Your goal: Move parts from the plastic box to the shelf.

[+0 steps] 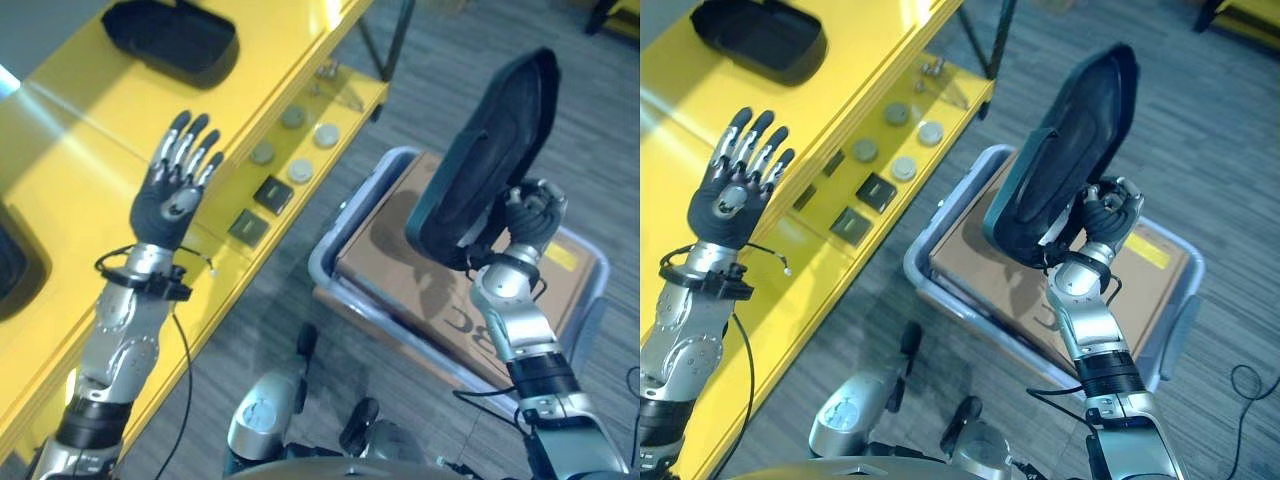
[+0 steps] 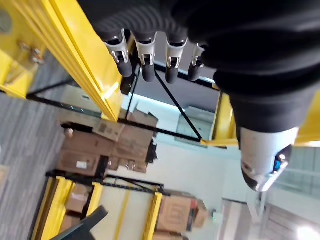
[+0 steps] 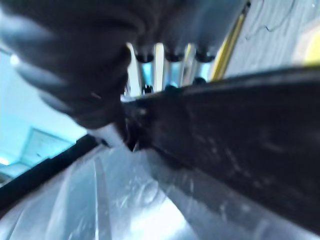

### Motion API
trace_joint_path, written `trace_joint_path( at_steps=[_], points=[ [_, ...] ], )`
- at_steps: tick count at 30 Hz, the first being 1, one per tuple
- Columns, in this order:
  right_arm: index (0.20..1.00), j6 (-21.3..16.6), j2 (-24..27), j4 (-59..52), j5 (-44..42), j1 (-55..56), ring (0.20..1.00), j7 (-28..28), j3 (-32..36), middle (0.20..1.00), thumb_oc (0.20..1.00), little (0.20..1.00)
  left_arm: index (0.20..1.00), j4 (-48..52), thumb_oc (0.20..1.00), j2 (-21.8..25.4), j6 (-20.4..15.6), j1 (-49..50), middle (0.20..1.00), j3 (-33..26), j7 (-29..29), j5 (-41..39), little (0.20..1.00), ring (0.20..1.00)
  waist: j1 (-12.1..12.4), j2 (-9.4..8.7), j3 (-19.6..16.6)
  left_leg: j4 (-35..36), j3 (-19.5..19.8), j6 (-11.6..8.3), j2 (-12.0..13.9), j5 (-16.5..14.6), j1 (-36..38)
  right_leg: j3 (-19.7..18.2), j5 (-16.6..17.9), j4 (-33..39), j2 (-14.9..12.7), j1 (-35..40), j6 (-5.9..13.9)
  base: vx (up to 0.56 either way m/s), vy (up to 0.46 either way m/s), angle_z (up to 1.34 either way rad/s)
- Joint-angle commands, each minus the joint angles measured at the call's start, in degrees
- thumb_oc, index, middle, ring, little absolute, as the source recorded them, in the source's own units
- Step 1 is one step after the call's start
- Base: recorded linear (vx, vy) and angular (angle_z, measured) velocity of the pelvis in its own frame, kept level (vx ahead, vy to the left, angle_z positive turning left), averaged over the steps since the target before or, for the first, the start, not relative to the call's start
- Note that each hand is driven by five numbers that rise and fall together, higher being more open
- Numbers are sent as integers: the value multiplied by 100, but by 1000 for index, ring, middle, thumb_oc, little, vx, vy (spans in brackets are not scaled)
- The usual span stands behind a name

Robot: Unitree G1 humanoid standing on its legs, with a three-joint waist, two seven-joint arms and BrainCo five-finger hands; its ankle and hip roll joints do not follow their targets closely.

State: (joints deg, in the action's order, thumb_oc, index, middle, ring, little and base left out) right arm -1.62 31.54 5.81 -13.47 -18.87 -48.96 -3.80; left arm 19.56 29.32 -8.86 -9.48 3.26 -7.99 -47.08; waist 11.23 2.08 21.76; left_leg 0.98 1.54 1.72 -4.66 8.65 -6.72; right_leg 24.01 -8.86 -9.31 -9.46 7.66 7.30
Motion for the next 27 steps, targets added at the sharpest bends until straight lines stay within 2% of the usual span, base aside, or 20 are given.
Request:
trace_joint_path(
  at_steps=[1,3,4,6,7,10,14,15,20,25,27],
  points=[
    [200,-396,262,70,197,-319,200,88,-107,200,200,200,1000,-92,1000,-118,401,-149,1000,395,-204,-31,1000,1000,-98,-80,-686,-449,-430,-384,660,-747,218,-274,1266,857,-294,-532,261,129,-48,-7],
    [200,-368,252,-20,273,-319,200,94,-138,200,200,200,1000,-139,1000,-160,549,-254,1000,524,-269,16,1000,1000,-149,-90,-768,-408,-478,-390,688,-749,325,-319,1267,884,-272,-471,258,81,-26,-18],
    [200,-321,239,-82,442,-374,200,48,-240,200,200,200,1000,-280,1000,-205,813,-536,1000,819,-307,65,1000,1000,-250,-103,-928,-353,-556,-408,743,-771,523,-408,1259,919,-236,-356,263,83,-24,-27],
    [200,-256,254,-82,546,-427,200,49,-282,200,200,200,1000,-326,1000,-227,1026,-672,1000,931,-260,55,1000,1000,-294,-112,-1011,-319,-592,-409,762,-750,572,-427,1279,945,-229,-338,265,79,-16,-16],
    [200,-143,284,-74,652,-510,200,91,-381,200,200,200,1000,-490,1000,-254,1092,-1001,1000,1176,-28,231,1000,1000,-405,-115,-1164,-244,-669,-414,798,-744,713,-493,1288,996,-204,-270,274,84,-11,-17],
    [200,5,356,-7,706,-630,200,261,-467,200,200,200,1000,-692,1000,-376,1333,-1418,1000,1462,98,58,1000,1000,-532,-115,-1332,-151,-756,-434,844,-725,856,-577,1300,1063,-164,-205,282,62,-9,-20],
    [200,-58,272,312,659,-846,200,475,-720,200,200,200,1000,-1227,1000,-763,1524,-2137,1000,1885,725,-38,1000,1000,-775,-112,-1582,-15,-916,-464,913,-696,1070,-737,1302,1135,-83,-132,274,68,-14,-26],
    [200,-80,252,379,675,-883,200,553,-769,200,200,200,1000,-1400,1000,-831,1581,-2262,1000,1961,723,-31,1000,1000,-835,-119,-1635,-5,-955,-474,925,-697,1103,-771,1293,1136,-64,-125,270,51,-27,-17],
    [200,-128,107,570,606,-1102,200,783,-1058,200,200,200,1000,-1989,1000,-1201,1896,-2621,1000,2296,1018,207,1000,1000,-1013,-135,-1755,-6,-1090,-489,973,-717,1185,-898,1242,1110,-2,-130,235,29,-25,-15],
    [200,-62,-55,684,504,-1314,200,815,-1257,200,200,200,1000,-2301,1000,-1410,2236,-2780,1000,2495,1133,528,1000,1000,-1055,-130,-1800,-21,-1140,-492,992,-747,1227,-940,1227,1123,22,-104,225,7,-9,-9],
    [200,-5,-145,714,488,-1405,200,770,-1371,200,200,200,1000,-2494,1000,-1476,2378,-2844,1000,2617,1351,900,1000,1000,-1069,-133,-1824,-16,-1153,-487,998,-754,1251,-960,1228,1132,32,-97,227,0,0,0]
  ],
)
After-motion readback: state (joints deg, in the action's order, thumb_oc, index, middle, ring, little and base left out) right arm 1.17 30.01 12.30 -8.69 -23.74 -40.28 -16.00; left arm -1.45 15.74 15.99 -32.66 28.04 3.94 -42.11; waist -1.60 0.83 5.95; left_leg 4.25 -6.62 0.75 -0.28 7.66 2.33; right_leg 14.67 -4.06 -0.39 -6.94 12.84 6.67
